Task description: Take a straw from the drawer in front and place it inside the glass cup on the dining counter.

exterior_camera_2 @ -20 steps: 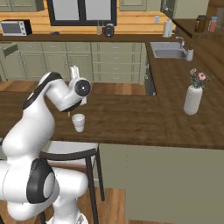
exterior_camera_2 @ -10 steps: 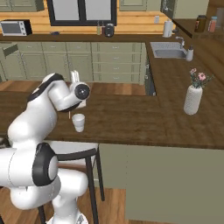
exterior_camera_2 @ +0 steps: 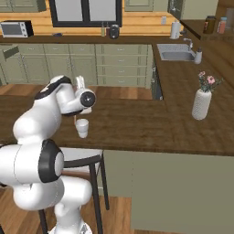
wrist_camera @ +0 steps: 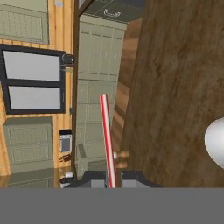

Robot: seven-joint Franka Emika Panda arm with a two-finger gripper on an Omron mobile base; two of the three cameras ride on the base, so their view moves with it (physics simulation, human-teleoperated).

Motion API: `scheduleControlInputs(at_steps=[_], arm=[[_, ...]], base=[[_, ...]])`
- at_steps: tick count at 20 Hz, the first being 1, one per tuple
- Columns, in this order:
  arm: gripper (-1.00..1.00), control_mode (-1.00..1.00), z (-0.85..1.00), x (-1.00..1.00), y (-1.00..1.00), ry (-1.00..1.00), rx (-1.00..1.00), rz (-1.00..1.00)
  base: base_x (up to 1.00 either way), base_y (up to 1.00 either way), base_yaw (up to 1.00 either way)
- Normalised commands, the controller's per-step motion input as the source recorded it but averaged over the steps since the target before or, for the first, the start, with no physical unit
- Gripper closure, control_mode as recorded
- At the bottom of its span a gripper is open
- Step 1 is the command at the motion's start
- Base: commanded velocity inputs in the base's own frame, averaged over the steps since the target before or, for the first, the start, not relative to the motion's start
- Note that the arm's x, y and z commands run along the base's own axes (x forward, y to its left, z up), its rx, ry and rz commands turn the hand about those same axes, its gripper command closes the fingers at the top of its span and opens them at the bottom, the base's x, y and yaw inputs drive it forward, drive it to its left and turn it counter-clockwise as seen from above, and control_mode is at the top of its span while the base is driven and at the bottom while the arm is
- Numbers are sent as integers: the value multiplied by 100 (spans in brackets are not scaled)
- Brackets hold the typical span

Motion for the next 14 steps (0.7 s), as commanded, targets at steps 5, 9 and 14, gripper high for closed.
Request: scheduleControlInputs(at_steps=[5,9,14], arm=[[100,-100,-10,35,0,-6,0,0],[100,-100,-23,7,2,-3,-2,0],[100,-100,-21,0,1,-6,-2,0]], base=[[0,0,0],[0,0,0],[0,0,0]])
